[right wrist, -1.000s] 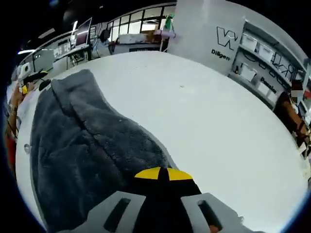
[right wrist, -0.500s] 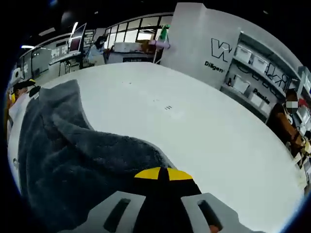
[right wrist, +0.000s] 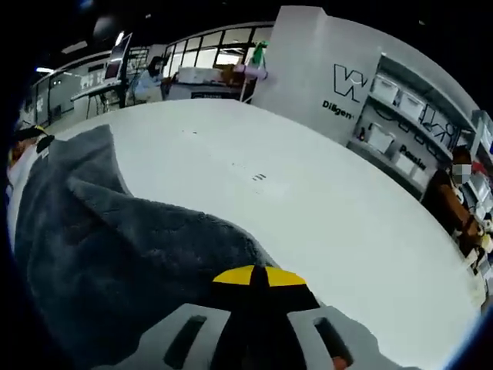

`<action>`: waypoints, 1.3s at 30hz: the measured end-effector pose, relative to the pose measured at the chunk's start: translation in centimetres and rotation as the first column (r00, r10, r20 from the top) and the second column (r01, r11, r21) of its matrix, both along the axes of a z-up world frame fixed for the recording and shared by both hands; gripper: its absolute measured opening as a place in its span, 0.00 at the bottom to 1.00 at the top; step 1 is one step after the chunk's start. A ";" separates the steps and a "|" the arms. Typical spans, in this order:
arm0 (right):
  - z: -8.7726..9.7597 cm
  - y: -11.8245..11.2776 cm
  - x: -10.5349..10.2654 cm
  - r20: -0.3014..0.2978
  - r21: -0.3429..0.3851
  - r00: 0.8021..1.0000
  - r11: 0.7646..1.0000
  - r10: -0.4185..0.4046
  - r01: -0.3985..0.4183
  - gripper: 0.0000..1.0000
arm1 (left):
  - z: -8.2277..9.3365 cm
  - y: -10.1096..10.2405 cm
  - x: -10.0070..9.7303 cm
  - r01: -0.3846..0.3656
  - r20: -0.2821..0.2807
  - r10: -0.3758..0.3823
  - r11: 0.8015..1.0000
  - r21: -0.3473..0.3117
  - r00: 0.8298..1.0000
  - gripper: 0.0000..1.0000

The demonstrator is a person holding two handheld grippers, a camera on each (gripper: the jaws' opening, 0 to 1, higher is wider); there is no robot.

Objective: Fold the towel on the table until its edges align and the towel forms a compact rectangular stack.

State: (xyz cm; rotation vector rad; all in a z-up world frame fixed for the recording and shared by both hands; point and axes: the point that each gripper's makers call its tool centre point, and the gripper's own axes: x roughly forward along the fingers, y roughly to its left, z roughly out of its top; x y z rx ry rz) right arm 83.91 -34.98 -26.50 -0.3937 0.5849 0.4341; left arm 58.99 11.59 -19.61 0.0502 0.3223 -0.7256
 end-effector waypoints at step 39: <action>5.6 1.9 -19.8 0.093 0.182 0.996 0.983 -0.008 -0.010 0.99 | -1.3 -2.5 2.3 0.035 -0.076 -0.039 0.998 -0.043 0.996 0.90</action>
